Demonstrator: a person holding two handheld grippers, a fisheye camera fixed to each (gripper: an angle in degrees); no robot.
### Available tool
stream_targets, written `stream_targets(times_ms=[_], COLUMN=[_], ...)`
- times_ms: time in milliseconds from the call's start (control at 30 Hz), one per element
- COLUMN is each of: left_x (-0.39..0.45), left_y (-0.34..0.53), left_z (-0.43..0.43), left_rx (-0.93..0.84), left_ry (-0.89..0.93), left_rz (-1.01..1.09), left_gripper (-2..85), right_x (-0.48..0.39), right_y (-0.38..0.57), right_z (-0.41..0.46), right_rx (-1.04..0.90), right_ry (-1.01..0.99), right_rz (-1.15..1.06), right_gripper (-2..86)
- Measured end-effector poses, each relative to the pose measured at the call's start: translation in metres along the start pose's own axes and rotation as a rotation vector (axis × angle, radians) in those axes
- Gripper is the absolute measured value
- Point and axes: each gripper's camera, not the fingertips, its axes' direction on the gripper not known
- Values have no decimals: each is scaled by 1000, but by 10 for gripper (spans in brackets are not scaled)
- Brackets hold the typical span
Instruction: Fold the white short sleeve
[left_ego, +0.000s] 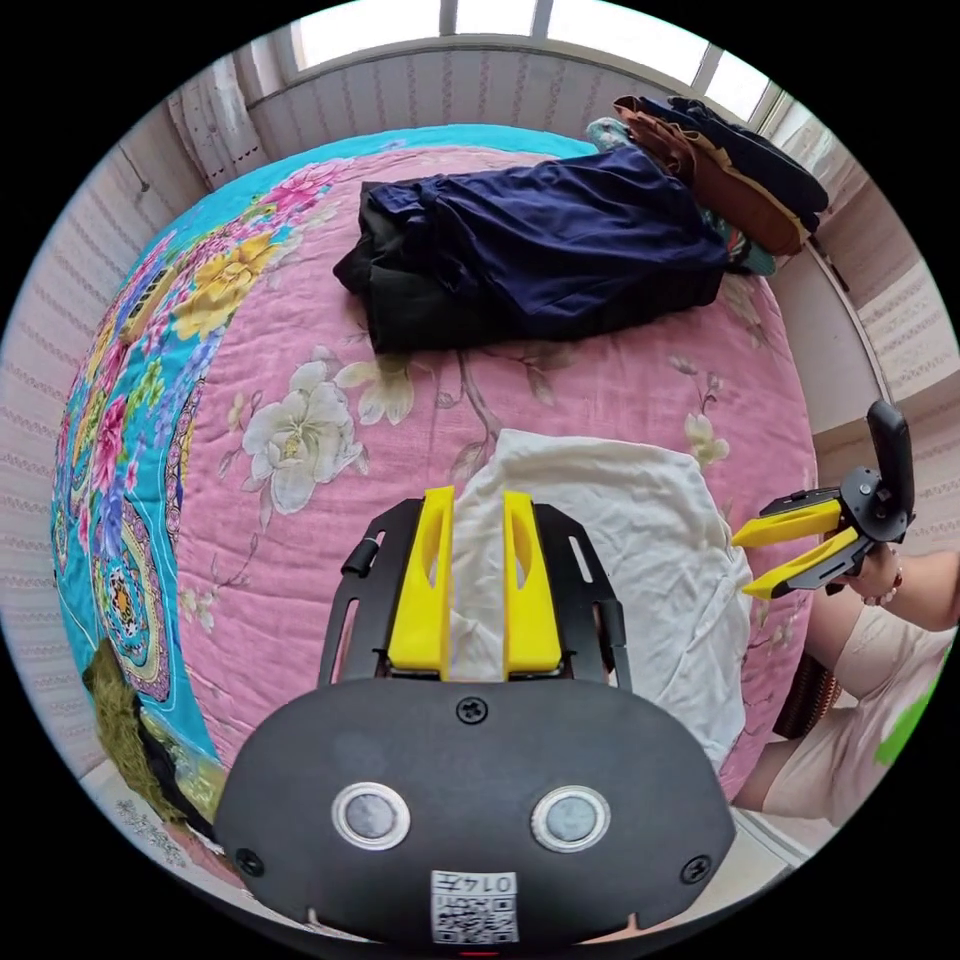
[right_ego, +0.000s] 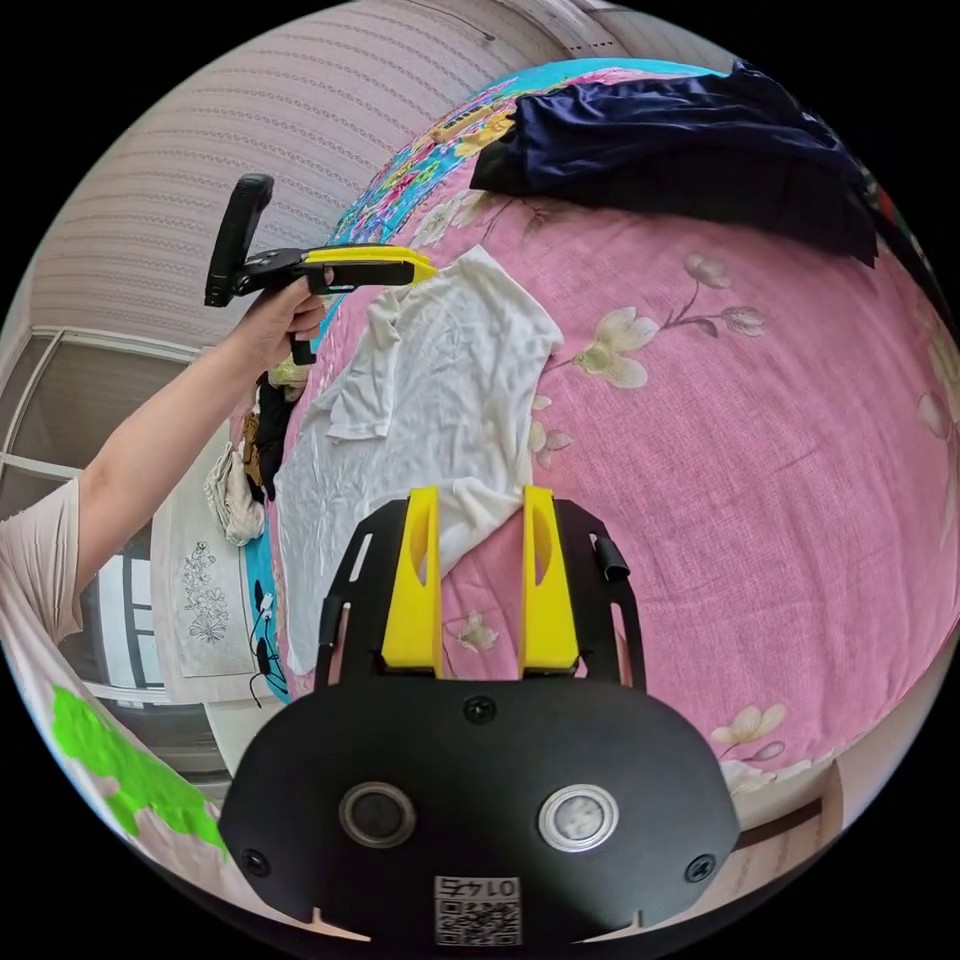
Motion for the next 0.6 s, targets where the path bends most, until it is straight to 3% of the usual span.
stream_targets(times_ms=[600], left_x=[13], left_y=[-45], left_z=[60], left_rx=[-142], left_ry=[75], left_rz=[100], left_gripper=[51], right_x=[48], right_y=[12], right_z=[0], right_rx=[-29], right_ry=[-6], right_rz=[9], right_gripper=[120])
